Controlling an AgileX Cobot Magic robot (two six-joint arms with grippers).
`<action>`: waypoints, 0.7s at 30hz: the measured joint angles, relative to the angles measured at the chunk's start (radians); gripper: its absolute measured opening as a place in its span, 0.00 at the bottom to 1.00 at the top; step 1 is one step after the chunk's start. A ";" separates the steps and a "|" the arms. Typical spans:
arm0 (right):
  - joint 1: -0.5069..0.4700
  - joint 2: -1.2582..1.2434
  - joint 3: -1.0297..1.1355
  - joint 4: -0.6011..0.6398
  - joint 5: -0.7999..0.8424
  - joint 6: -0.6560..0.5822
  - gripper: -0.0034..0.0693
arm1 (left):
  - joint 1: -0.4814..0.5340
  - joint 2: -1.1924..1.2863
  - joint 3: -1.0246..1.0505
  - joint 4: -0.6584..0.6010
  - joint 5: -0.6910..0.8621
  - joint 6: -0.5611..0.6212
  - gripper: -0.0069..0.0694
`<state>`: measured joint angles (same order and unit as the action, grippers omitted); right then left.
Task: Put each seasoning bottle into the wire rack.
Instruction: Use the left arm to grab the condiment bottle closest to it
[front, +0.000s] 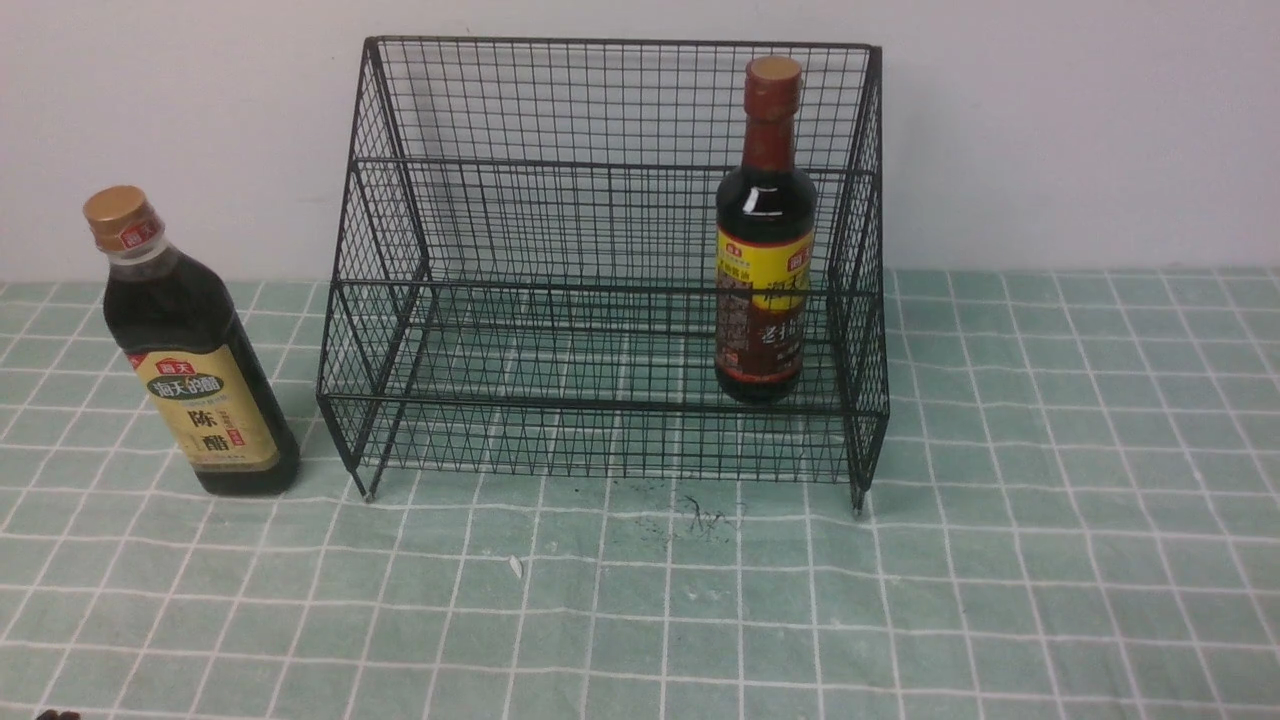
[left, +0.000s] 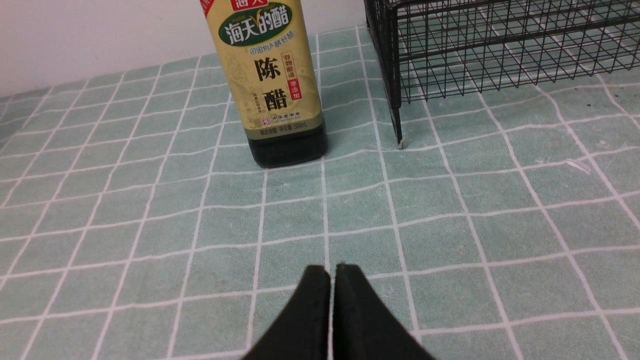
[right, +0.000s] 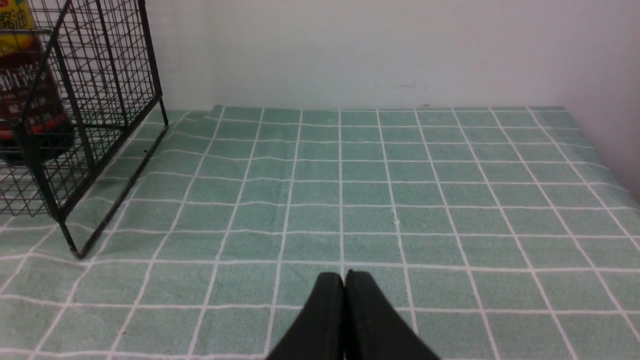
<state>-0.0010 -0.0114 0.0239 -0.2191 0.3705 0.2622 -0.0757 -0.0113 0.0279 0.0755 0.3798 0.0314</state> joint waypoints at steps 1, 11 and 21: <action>0.000 0.000 0.000 0.000 0.000 0.005 0.03 | 0.000 0.000 0.000 0.000 0.000 0.000 0.08; 0.000 0.000 0.000 0.000 0.000 0.010 0.03 | 0.000 0.000 0.000 0.000 0.000 0.000 0.08; 0.000 0.000 0.000 0.000 0.000 0.010 0.03 | 0.000 0.000 0.000 0.000 0.000 0.000 0.08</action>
<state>-0.0010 -0.0114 0.0239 -0.2191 0.3705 0.2724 -0.0757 -0.0113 0.0279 0.0755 0.3798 0.0314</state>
